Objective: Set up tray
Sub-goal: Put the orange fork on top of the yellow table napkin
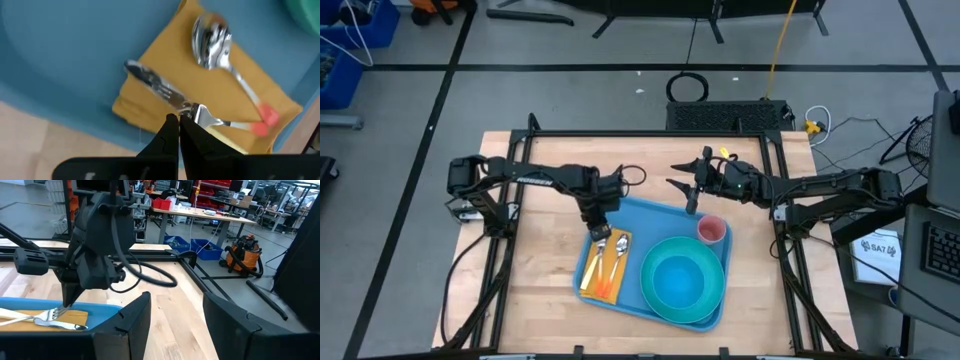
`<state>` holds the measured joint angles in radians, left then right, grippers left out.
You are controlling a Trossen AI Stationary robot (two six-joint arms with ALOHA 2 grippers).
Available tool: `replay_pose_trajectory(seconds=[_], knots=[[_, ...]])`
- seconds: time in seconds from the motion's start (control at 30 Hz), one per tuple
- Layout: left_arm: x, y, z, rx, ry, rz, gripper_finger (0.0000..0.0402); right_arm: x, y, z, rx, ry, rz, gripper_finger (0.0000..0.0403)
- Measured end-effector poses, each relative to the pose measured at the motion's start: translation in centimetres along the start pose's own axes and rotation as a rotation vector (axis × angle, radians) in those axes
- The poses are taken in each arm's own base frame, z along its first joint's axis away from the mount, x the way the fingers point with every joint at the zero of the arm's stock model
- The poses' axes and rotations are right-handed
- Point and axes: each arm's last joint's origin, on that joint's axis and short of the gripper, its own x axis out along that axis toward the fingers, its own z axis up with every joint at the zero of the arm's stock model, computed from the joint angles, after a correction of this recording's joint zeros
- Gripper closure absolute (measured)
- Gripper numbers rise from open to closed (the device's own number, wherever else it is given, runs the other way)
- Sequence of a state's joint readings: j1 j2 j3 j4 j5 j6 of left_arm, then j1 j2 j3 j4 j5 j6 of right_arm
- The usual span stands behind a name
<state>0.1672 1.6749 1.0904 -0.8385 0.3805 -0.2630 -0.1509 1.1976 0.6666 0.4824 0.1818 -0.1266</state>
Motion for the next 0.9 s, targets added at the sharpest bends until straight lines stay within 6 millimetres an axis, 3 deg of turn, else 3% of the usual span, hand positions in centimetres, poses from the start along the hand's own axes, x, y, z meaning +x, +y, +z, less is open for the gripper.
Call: replay_pose_trajectory(seconds=[0.6, 0.9], knots=[[-0.1, -0.3, 1.3, 0.085, -0.129, -0.035, 0.0401, 0.0, 0.0, 0.0, 0.001, 0.000, 0.000, 0.0232], [1.7, 0.1, 1.9, 0.072, -0.080, -0.078, 0.0395, 0.0, 0.0, 0.0, -0.018, 0.002, 0.000, 0.0245]])
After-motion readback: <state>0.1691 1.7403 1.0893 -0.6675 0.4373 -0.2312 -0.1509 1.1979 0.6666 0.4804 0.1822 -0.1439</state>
